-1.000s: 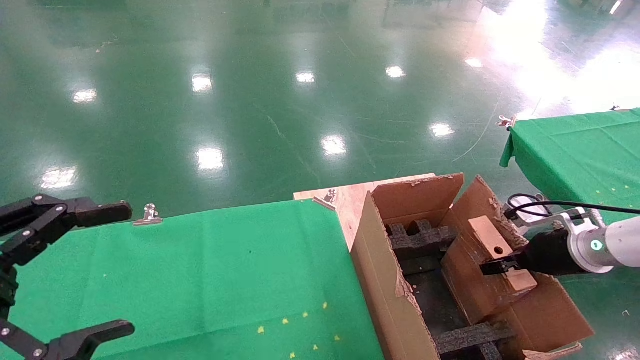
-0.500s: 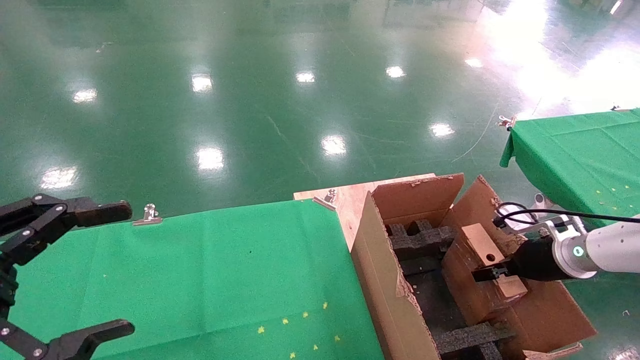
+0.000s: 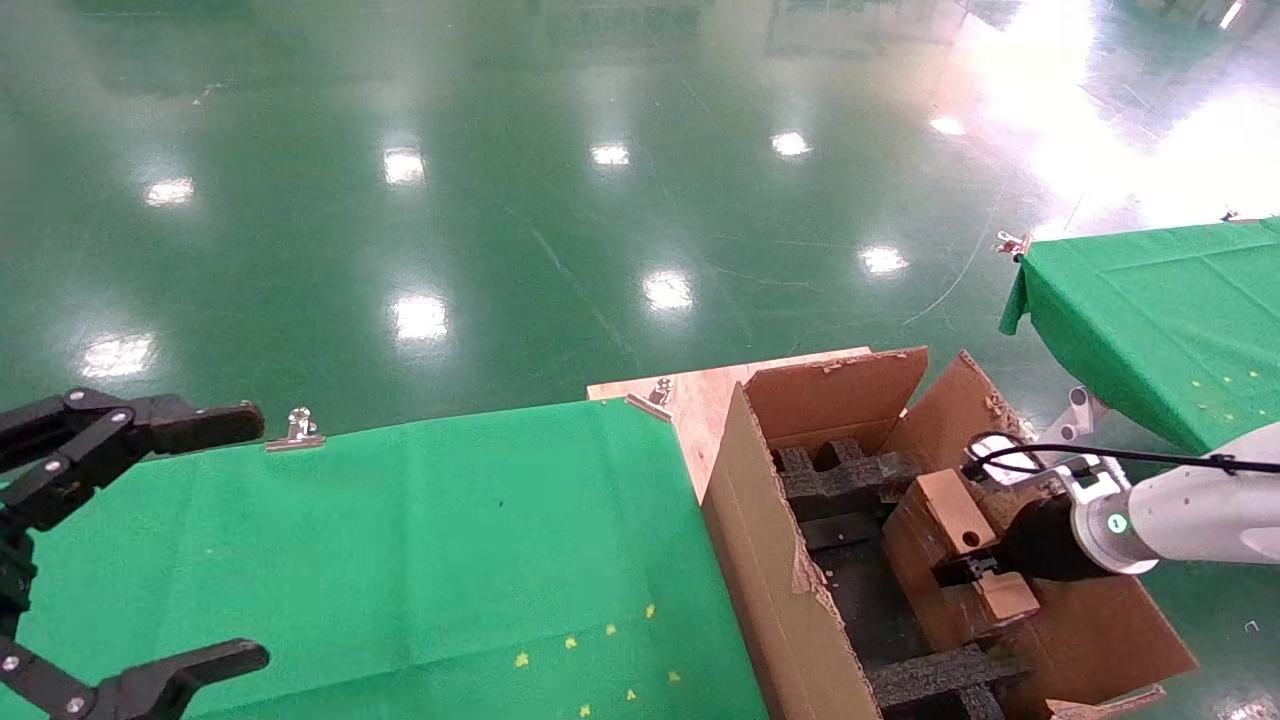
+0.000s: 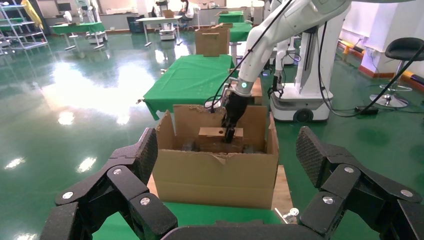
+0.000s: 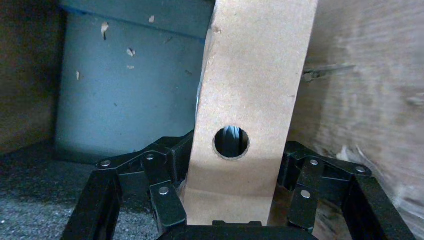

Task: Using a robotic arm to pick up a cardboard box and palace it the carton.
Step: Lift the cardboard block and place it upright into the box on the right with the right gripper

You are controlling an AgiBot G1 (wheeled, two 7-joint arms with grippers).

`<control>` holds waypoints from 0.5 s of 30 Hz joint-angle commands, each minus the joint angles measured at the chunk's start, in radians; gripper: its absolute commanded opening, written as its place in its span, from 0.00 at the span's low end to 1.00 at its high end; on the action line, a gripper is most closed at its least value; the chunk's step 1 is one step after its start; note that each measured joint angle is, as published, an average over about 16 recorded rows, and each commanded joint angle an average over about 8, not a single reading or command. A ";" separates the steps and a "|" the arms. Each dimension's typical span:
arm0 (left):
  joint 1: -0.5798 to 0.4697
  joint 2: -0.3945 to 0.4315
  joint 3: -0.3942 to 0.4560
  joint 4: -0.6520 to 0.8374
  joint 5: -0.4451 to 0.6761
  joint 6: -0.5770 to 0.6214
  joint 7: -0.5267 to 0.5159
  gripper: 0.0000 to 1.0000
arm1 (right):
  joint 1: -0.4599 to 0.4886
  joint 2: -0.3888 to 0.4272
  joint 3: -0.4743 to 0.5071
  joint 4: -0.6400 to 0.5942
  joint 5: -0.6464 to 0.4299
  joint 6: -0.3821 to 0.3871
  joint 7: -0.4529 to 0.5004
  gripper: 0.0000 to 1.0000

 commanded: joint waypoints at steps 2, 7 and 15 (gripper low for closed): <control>0.000 0.000 0.000 0.000 0.000 0.000 0.000 1.00 | -0.019 -0.018 0.003 -0.023 0.008 -0.002 -0.010 0.05; 0.000 0.000 0.000 0.000 0.000 0.000 0.000 1.00 | -0.036 -0.035 0.009 -0.050 0.019 -0.015 -0.019 0.67; 0.000 0.000 0.000 0.000 0.000 0.000 0.000 1.00 | -0.038 -0.037 0.010 -0.052 0.021 -0.019 -0.020 1.00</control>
